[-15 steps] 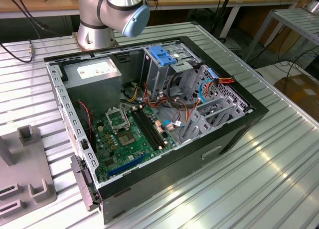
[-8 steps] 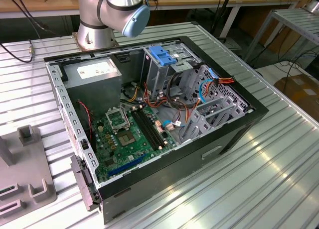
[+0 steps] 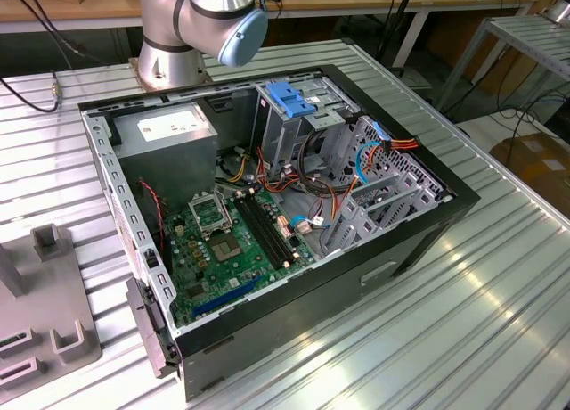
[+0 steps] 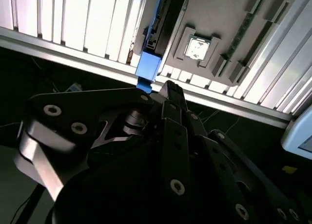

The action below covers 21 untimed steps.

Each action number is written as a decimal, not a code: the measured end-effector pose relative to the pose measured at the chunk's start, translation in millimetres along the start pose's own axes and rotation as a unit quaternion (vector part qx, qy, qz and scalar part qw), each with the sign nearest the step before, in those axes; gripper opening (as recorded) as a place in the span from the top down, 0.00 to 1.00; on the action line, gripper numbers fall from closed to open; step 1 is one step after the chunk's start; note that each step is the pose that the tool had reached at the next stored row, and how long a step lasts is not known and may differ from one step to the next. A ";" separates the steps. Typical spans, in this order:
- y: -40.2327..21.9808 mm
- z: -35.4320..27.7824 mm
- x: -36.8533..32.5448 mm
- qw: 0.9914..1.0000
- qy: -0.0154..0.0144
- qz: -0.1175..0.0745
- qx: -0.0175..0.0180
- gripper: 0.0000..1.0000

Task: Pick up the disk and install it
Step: 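Pick up the disk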

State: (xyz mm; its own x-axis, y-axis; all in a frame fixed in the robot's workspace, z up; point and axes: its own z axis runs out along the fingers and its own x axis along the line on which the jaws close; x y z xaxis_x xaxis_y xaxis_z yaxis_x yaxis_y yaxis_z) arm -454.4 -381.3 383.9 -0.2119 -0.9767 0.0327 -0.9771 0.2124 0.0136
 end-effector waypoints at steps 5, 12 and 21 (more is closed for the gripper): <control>0.7 35.3 -6.0 0.997 -0.008 -0.075 0.009 0.44; 4.5 52.6 -5.7 0.997 -0.009 -0.075 0.009 0.44; 6.6 71.1 -5.7 0.997 -0.011 -0.075 0.009 0.44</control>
State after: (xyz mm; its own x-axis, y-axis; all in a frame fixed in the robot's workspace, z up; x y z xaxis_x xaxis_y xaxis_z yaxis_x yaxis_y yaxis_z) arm -461.1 -376.4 312.7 -0.0633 -0.9980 0.0091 -0.9980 0.0633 -0.0012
